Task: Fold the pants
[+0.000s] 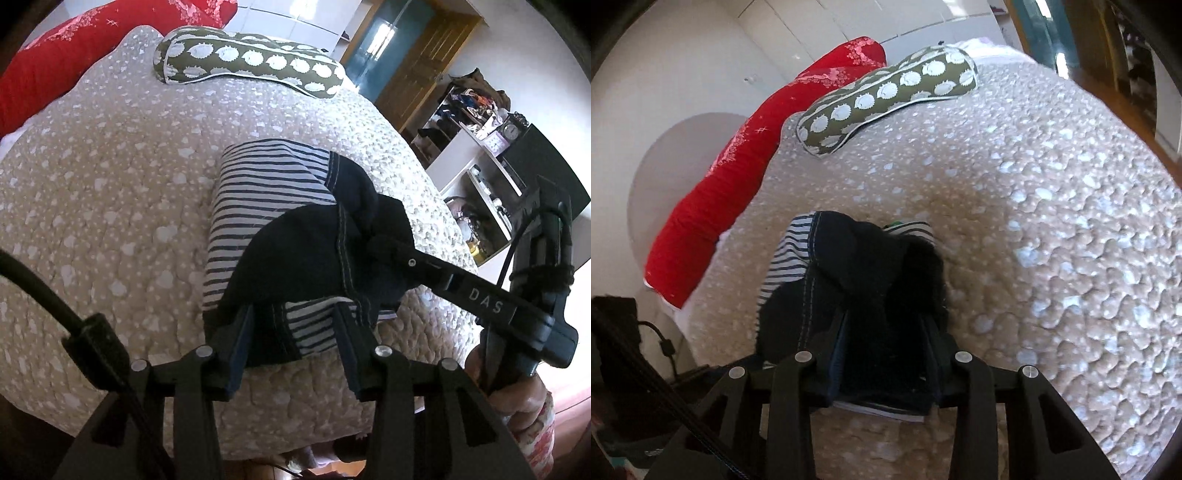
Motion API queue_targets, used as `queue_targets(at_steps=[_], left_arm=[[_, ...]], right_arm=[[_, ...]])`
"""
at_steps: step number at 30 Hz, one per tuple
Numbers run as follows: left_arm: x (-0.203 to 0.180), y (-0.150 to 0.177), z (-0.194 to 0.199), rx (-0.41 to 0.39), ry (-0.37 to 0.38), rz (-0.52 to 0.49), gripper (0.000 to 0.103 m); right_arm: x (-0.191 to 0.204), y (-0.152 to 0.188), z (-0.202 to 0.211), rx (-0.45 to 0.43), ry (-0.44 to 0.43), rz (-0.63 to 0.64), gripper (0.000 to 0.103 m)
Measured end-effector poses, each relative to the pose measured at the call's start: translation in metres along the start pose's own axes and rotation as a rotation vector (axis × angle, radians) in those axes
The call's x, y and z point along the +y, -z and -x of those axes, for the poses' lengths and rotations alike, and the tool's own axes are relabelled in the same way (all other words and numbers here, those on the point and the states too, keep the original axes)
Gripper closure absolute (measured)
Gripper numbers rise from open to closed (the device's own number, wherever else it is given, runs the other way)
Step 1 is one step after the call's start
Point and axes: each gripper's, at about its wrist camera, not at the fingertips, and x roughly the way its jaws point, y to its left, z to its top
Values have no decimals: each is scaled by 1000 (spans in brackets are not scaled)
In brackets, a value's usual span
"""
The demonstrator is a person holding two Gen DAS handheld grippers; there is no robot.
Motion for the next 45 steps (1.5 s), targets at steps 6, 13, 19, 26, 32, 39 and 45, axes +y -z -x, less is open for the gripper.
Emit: queue_targets(at_steps=[6, 13, 19, 26, 32, 39, 45], left_arm=[[-1, -3, 16, -33, -23, -5, 59], [-9, -3, 28, -76, -95, -53, 57], [-7, -4, 32, -88, -157, -74, 56], [0, -6, 31, -86, -182, -61, 56], [10, -10, 35, -94, -134, -16, 53], [49, -28, 29, -106, -44, 127, 47], [75, -43, 2, -52, 129, 256, 44]], right_arm=[[-3, 1, 3, -12, 19, -15, 52], [-31, 11, 14, -4, -13, -138, 42], [-32, 13, 19, -11, -15, -165, 39], [-33, 12, 25, -32, -30, -195, 36], [-44, 10, 27, -48, -34, -240, 32], [-62, 11, 15, -40, -114, -327, 28], [-68, 5, 3, -54, -174, -368, 25]])
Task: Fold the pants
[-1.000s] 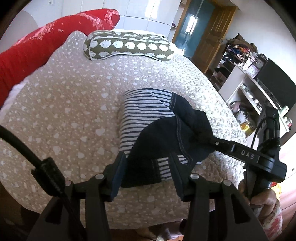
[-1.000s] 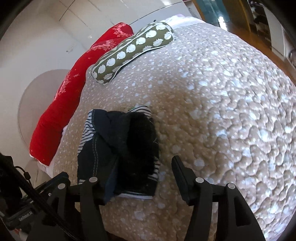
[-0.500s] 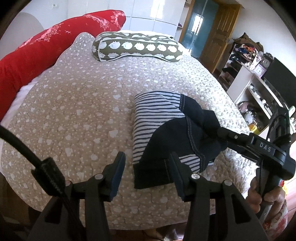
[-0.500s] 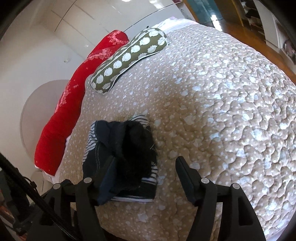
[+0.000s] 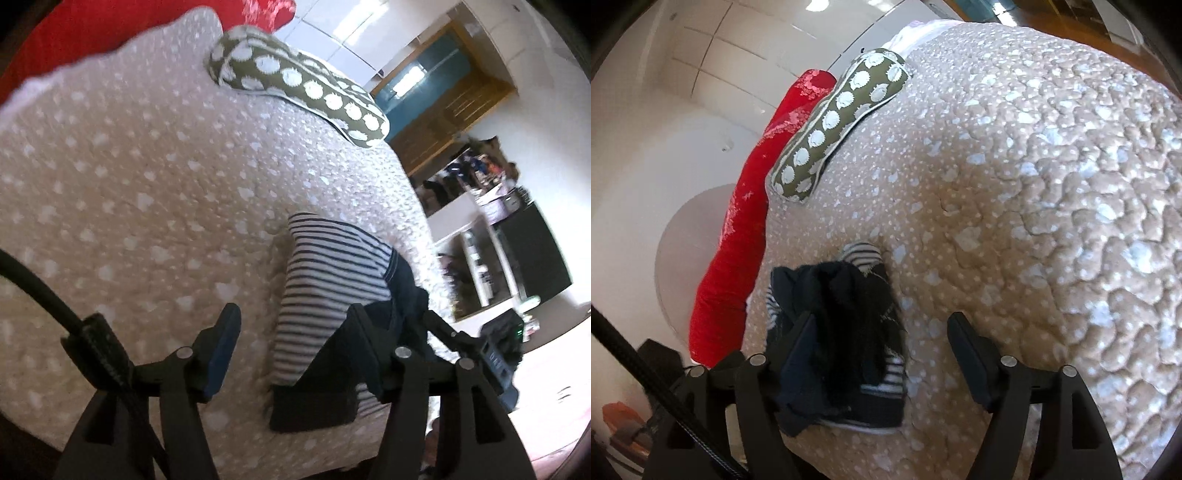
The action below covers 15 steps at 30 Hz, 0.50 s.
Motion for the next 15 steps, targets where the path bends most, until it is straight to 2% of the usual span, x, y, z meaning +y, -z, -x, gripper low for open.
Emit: queue_targets(at_steps=[6, 10, 14, 15], left_arm=[[5, -4, -35, 85, 95, 43, 42], [8, -5, -50, 110, 165, 81, 33], [6, -3, -57, 144, 255, 93, 30], [4, -2, -61, 163, 277, 99, 30]], right_arm=[[0, -9, -12, 9, -75, -44, 18], [9, -8, -23, 31, -109, -19, 18], [19, -4, -37, 52, -92, 35, 18], [20, -4, -40, 55, -97, 41, 23]])
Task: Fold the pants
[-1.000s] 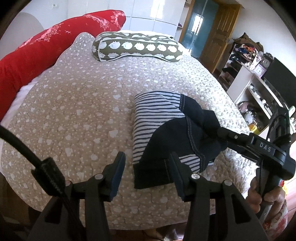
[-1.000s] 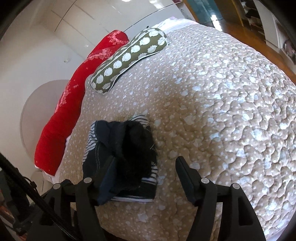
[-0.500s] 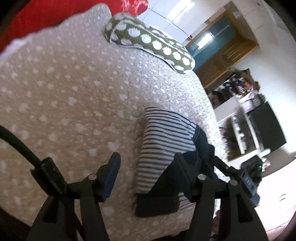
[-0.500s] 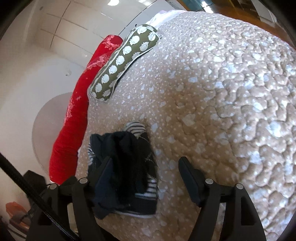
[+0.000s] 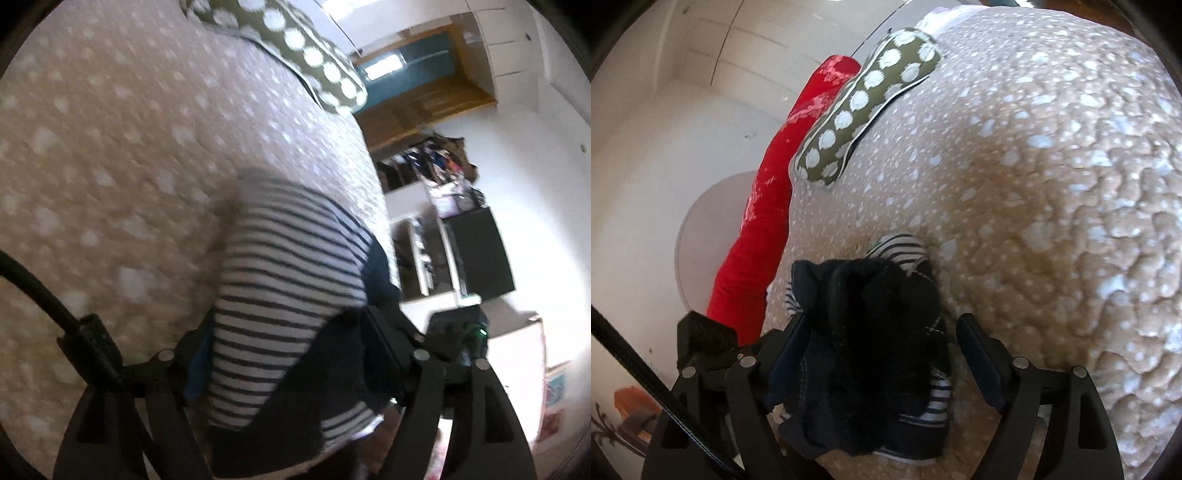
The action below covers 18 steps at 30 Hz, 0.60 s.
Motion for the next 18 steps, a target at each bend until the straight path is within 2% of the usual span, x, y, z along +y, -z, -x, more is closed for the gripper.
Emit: queue_targets(at_steps=[1, 3, 5, 7, 10, 13, 18], left_arm=[[-2, 1, -6, 24, 15, -1, 30], [-9, 3, -9, 35, 4, -31, 30], [-15, 3, -9, 45, -2, -48, 39], [-16, -1, -8, 45, -12, -38, 57], [-19, -3, -2, 35, -31, -42, 65], [-27, -3, 4, 17, -49, -64, 66], [-38, -8, 18, -12, -37, -72, 66]], right_arm=[[0, 0, -5, 13, -15, -8, 31], [-2, -1, -10, 23, -21, -26, 36], [-2, -1, -12, 32, -31, -26, 45], [-4, -2, -12, 35, -36, -33, 52], [-7, -3, -8, 36, -65, -65, 56], [-2, -3, -3, 33, -72, -57, 57], [18, -8, 4, 20, -106, -26, 57]])
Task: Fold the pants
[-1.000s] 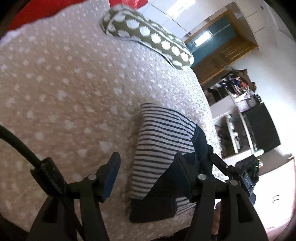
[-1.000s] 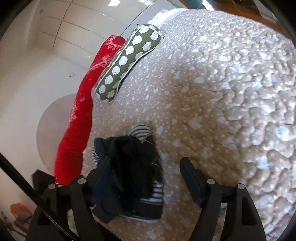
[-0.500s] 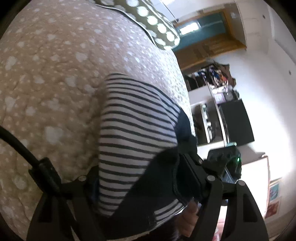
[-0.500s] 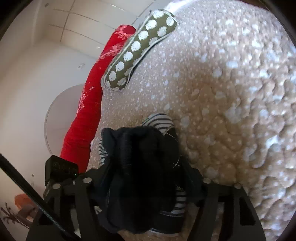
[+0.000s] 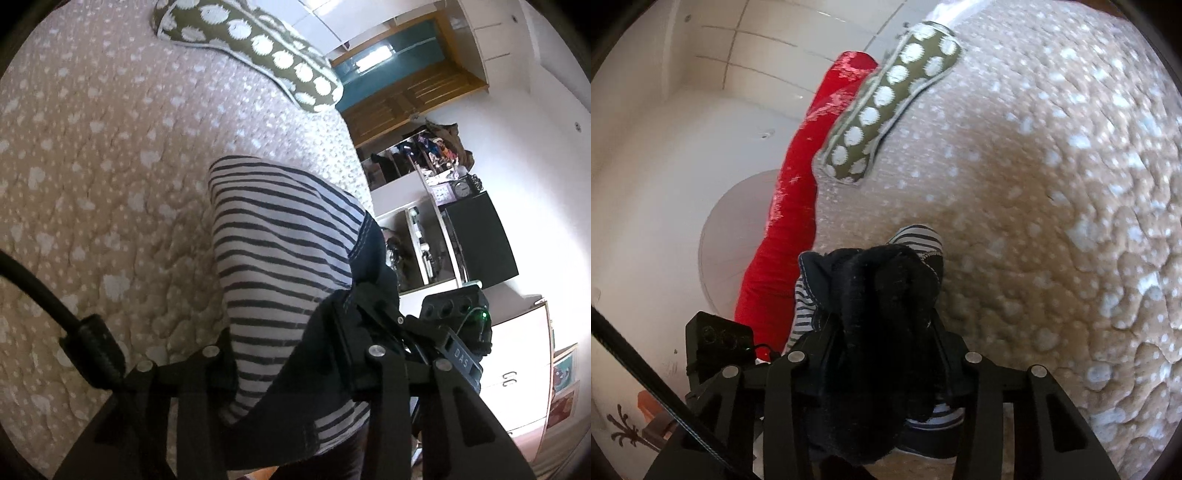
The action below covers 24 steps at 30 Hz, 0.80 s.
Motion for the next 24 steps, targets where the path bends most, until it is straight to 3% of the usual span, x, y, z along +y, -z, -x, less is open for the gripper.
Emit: queue_targets(at_steps=[4, 12, 24], left_arm=[[-7, -12, 8, -23, 7, -8, 66], [-23, -44, 15, -64, -58, -69, 66], [-18, -83, 4, -58, -89, -82, 66]], right_arm=[[18, -11, 4, -13, -19, 31, 57], [47, -40, -8, -10, 29, 114, 57], [51, -77, -33, 3, 88, 134, 57]])
